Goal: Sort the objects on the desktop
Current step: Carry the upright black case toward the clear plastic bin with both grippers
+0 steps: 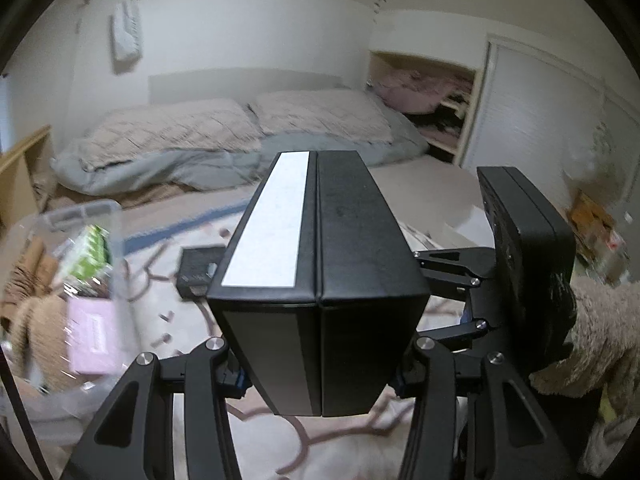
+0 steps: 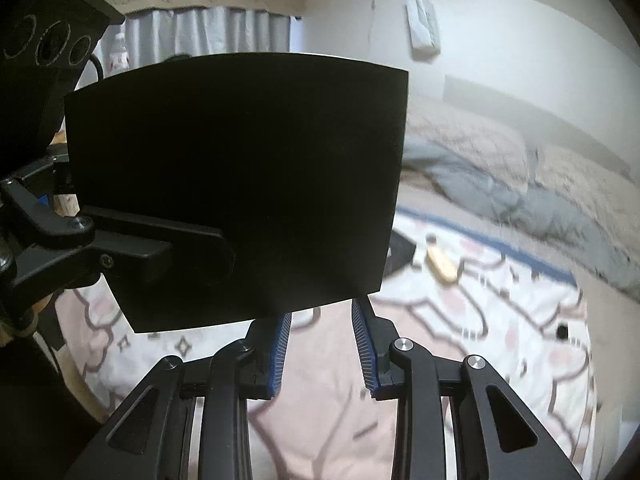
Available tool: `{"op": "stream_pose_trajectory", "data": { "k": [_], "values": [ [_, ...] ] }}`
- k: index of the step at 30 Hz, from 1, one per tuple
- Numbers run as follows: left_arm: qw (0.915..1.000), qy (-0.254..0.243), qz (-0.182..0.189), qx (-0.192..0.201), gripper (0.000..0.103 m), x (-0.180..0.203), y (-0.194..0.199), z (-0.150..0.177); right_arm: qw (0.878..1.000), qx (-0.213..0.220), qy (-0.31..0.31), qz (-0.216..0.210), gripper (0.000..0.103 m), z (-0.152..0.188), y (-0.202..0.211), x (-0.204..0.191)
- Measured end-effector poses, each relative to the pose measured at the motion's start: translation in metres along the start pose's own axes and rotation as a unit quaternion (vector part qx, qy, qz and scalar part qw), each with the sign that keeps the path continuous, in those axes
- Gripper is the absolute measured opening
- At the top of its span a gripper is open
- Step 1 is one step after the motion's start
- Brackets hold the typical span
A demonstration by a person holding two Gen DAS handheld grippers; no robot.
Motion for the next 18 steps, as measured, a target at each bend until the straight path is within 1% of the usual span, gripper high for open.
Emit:
{"op": "stream_pose_trajectory", "data": {
  "k": [2, 6, 9, 12, 13, 14, 16, 17, 18],
  "values": [
    [0.9997, 0.001, -0.019, 0.015, 0.049, -0.009, 0.006, -0.012, 1.000, 0.017, 0.006, -0.004, 0.032, -0.017, -0.002, 0.000],
    [0.9978, 0.008, -0.051, 0.042, 0.049, -0.029, 0.018, -0.028, 0.998, 0.047, 0.007, -0.028, 0.032, -0.053, -0.013, 0.000],
    [0.9959, 0.015, -0.073, 0.051, 0.049, -0.049, 0.023, -0.035, 0.998, 0.048, 0.011, -0.041, 0.032, -0.073, -0.026, -0.001],
    [0.9953, 0.016, -0.085, 0.042, 0.049, -0.070, 0.022, -0.044, 0.998, 0.040, 0.027, -0.050, 0.032, -0.086, -0.031, -0.010],
    [0.9950, 0.020, -0.088, 0.043, 0.049, -0.077, 0.024, -0.046, 0.997, 0.041, 0.031, -0.054, 0.032, -0.085, -0.025, -0.034],
    [0.9948, 0.023, -0.090, 0.043, 0.049, -0.081, 0.025, -0.048, 0.997, 0.046, 0.033, -0.059, 0.032, -0.089, -0.021, -0.043],
    [0.9940, 0.029, -0.097, 0.042, 0.049, -0.092, 0.026, -0.053, 0.996, 0.049, 0.025, -0.071, 0.032, -0.091, -0.025, -0.043],
    [0.9931, 0.030, -0.105, 0.042, 0.049, -0.099, 0.026, -0.056, 0.996, 0.048, 0.020, -0.078, 0.032, -0.091, -0.037, -0.030],
    [0.9925, 0.030, -0.110, 0.043, 0.049, -0.100, 0.027, -0.057, 0.996, 0.047, 0.020, -0.080, 0.032, -0.095, -0.042, -0.031]
  ]
}}
Point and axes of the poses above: each gripper's, at about its wrist camera, not at the fingertips, and y roughly against the way its jaws point, x to its right, z to its underside, the point moved 10 cm from there along -y, roughly the way its jaws point, and after that the axes turned 5 degrees about z, right-handed, at the moved point
